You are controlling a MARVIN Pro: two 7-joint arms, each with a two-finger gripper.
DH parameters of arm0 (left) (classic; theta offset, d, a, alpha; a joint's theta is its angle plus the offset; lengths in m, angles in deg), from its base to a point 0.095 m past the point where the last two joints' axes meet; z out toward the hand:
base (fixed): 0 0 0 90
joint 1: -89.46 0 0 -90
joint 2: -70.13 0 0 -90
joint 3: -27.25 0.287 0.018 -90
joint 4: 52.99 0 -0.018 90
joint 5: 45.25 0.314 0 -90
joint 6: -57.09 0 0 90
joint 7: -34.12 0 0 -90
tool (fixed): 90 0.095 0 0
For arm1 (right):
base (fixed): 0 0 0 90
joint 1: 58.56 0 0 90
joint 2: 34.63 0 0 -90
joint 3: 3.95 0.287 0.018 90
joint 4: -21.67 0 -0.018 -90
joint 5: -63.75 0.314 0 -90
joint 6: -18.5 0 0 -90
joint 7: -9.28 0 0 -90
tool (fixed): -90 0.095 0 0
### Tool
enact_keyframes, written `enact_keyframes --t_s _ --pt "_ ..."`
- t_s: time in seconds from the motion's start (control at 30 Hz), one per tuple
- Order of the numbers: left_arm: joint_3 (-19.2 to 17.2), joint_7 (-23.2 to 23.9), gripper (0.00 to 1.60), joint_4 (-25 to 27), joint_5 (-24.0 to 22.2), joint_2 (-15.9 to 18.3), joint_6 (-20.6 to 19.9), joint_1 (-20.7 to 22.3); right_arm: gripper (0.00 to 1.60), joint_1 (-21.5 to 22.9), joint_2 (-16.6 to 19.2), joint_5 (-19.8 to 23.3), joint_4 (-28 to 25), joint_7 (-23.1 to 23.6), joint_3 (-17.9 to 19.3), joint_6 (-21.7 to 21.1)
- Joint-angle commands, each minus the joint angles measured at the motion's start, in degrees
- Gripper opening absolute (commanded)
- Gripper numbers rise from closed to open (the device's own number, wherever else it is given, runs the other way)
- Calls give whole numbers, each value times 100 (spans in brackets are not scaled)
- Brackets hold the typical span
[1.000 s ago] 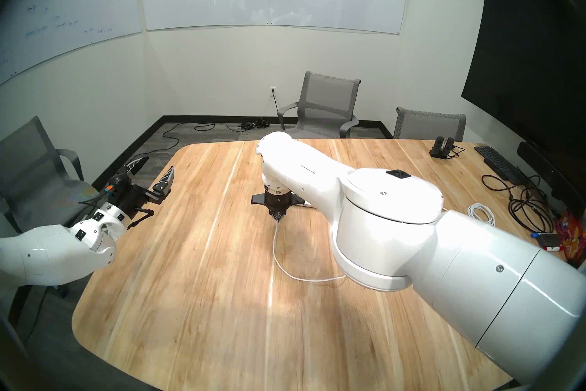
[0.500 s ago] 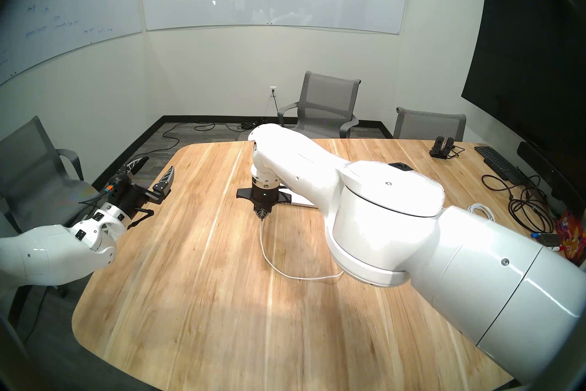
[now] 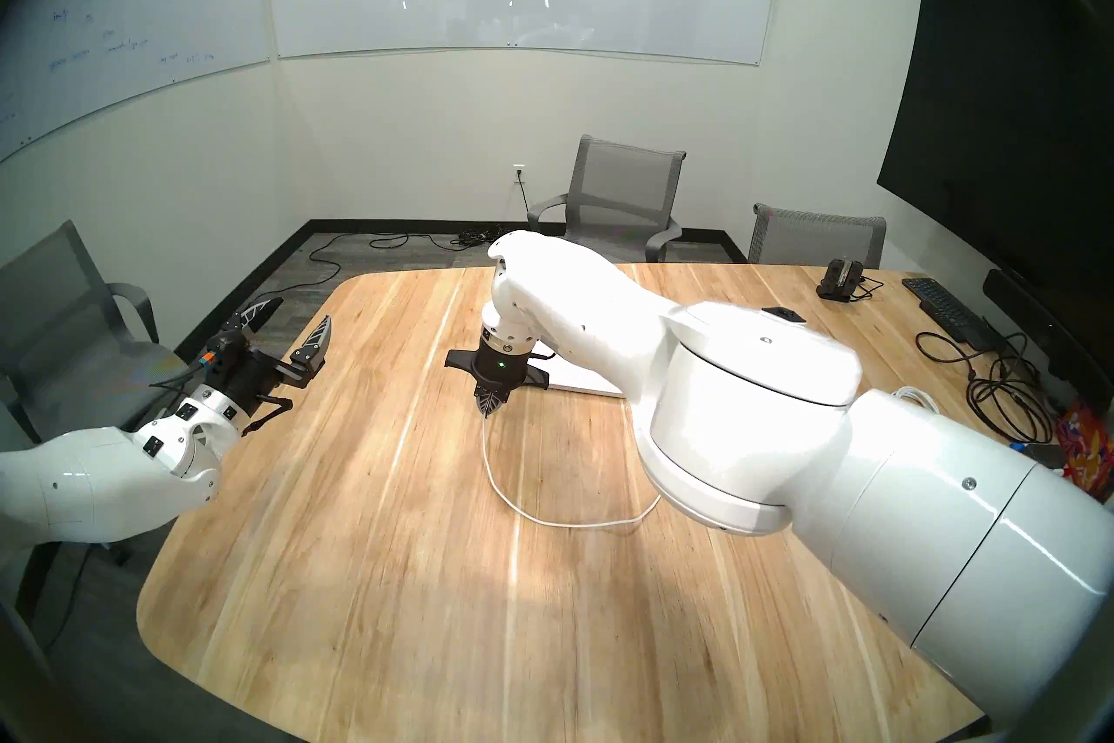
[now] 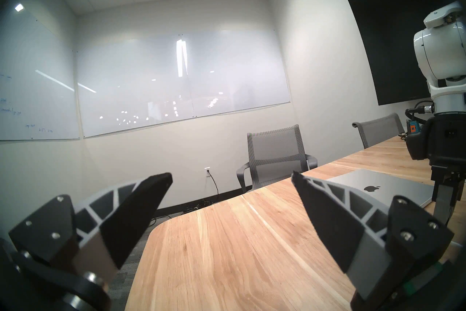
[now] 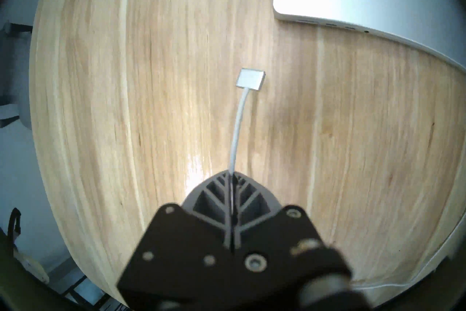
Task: Plug the charging cable into the port of a MacBook
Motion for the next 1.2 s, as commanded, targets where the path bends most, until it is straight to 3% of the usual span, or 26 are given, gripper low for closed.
enact_keyframes --t_s 0.0,0.7,1.17 --pt "-72 -4 160 11 1 6 29 86 0 -173 182 140 -358 -73 34 7" --pt "-69 -3 160 10 0 6 27 84 0 -722 962 331 -1211 -119 29 7" --pt "-70 -3 160 11 1 7 29 86 0 -922 1701 496 -2394 -40 100 7"
